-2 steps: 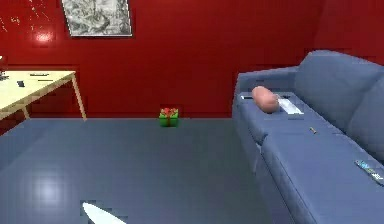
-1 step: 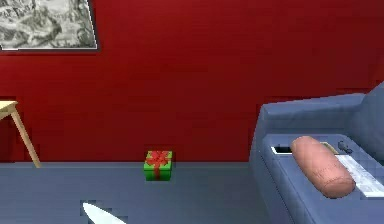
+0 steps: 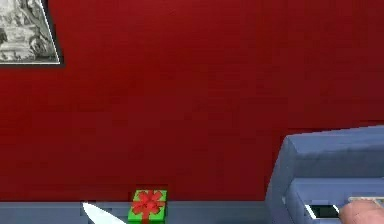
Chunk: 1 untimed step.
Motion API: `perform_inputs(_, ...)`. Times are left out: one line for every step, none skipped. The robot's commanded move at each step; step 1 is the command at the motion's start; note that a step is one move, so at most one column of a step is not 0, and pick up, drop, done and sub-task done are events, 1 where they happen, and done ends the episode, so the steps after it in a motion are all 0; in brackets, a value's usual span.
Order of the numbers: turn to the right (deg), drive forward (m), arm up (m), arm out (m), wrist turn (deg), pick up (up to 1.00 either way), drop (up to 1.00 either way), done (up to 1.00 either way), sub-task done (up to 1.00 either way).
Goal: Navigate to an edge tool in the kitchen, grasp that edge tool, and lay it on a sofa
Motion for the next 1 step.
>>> perform_inputs(45.0, 0.0, 0.0, 0.0, 0.0, 0.0, 0.0, 0.0, 0.0)
